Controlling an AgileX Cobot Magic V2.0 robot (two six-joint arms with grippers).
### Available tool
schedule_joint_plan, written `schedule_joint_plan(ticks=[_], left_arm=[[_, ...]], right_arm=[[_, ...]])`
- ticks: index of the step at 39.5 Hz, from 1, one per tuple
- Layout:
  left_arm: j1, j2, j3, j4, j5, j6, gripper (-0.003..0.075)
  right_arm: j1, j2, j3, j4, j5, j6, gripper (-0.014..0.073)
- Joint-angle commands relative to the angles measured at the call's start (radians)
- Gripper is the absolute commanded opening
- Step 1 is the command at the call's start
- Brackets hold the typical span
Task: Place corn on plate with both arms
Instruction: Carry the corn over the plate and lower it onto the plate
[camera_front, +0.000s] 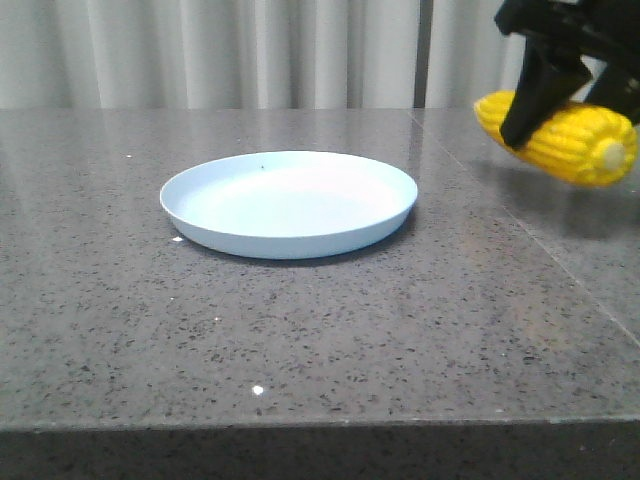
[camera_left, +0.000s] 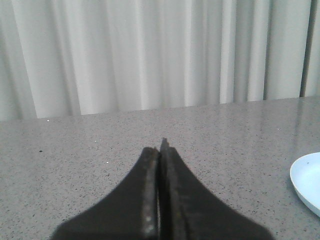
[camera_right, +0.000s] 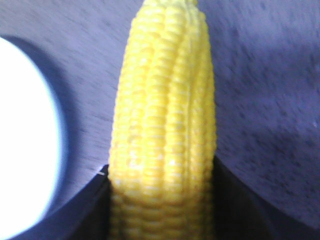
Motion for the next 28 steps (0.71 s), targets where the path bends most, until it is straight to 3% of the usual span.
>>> schedule_joint_plan(ticks=[1, 10, 16, 23, 28], left_arm=[[-0.007, 0.01, -0.026, 0.002, -0.085, -0.006, -0.002], [-0.007, 0.01, -0.026, 0.002, -0.085, -0.006, -0.002], [-0.007, 0.01, -0.026, 0.002, -0.085, -0.006, -0.002], [-0.007, 0.01, -0.026, 0.002, -0.085, -0.006, -0.002], [-0.007, 0.01, -0.026, 0.002, -0.085, -0.006, -0.002]], right_arm=[[0.051, -0.061, -0.086, -0.024, -0.024, 0.066, 0.0162], [0.262, -0.026, -0.198, -0.225, 0.023, 0.273, 0.0162], [0.408, 0.045, -0.26, -0.379, 0.039, 0.484, 0.0162], [0.491, 0.115, -0.281, -0.486, 0.002, 0.699, 0.0162], [0.5, 0.153, -0.281, -0.492, -0.026, 0.773, 0.0166]])
